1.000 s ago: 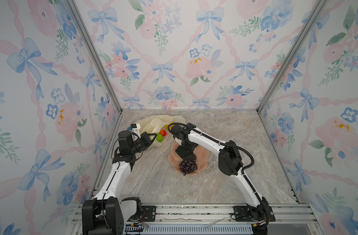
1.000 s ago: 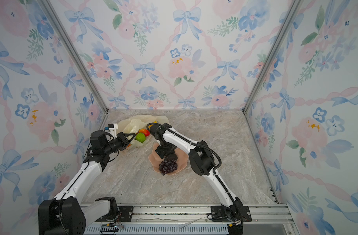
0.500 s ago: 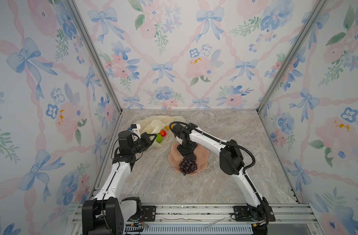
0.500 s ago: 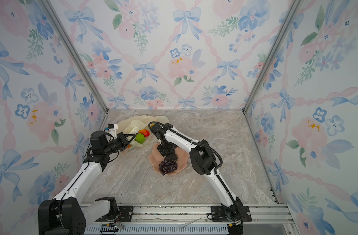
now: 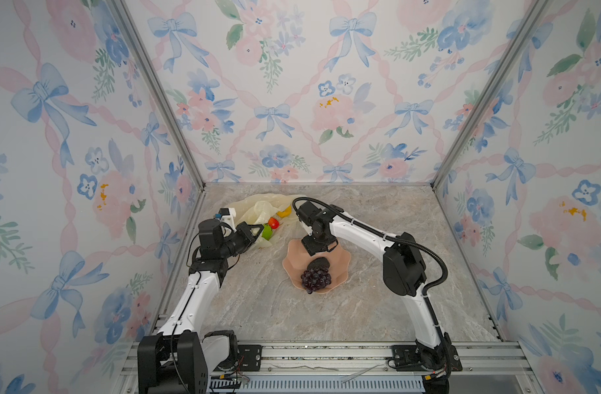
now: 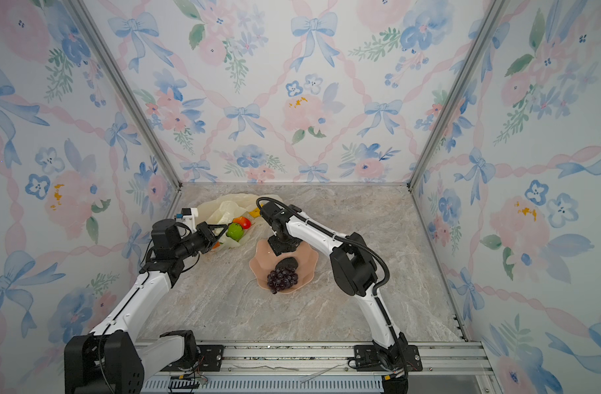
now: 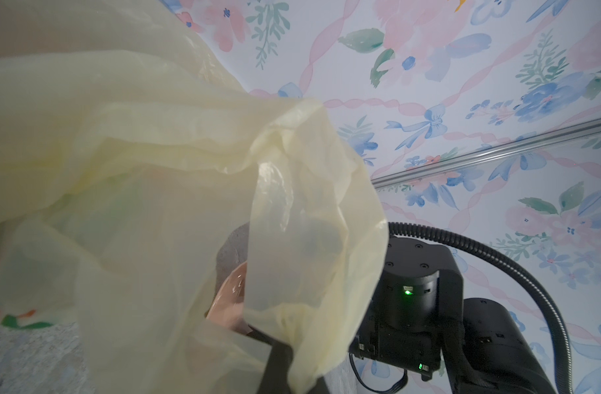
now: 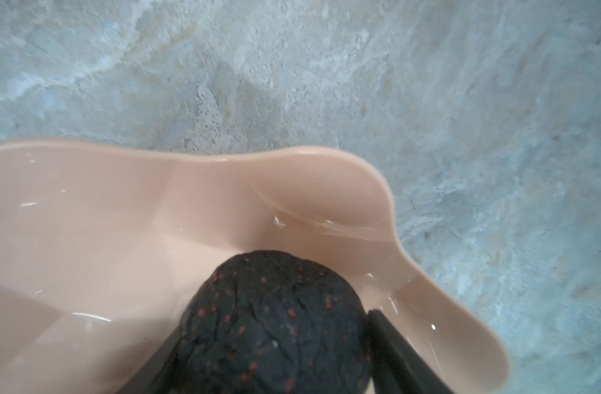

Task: Place the fruits into the plastic bag
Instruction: Pick up the fruit from the plate.

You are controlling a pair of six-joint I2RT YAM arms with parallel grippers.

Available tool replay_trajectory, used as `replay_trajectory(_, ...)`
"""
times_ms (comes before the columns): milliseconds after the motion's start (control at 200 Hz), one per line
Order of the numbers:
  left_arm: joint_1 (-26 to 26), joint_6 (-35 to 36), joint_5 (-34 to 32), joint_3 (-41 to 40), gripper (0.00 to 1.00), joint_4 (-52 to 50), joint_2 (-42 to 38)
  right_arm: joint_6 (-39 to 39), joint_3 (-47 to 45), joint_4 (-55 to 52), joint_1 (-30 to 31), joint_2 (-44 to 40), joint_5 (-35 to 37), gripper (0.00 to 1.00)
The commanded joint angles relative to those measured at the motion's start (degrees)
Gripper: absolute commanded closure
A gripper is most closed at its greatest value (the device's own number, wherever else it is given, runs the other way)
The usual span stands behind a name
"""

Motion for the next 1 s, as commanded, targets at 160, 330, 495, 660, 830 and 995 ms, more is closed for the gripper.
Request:
replay_trajectory(160,0.5,1.0,-0.1,0.3,1.0,-0.4,-0.6,2.2,-4.2,6.4,-1.4,-7.0,-1.7,0.53)
replay_trajectory(330,0.5,1.1,0.1,0.3,1.0,-0.4,-0.6,5.9,-7.7,10.6,-2.8,-10.2,-8.7,0.53)
replay_trajectory(495,0.5,1.1,0.4,0.7,1.0,-0.4,-0.5,13.5,-12.7,18.8,-5.4,-14.1,-20.1,0.53)
replay_trajectory(660,0.5,1.1,0.8,0.8,1.0,-0.3,-0.8,25.3,-17.2,31.5,-7.6,-15.4,-31.9,0.53)
replay_trajectory(830,0.5,1.0,1.3,0.9,1.0,0.6,-1.7,38.3,-16.5,43.9,-7.9,-11.6,-39.6,0.53)
replay_trajectory(995,0.4,0.3,1.5,1.0,1.0,1.9,-2.5,48.1,-12.7,53.0,-6.8,-5.0,-43.1,0.54)
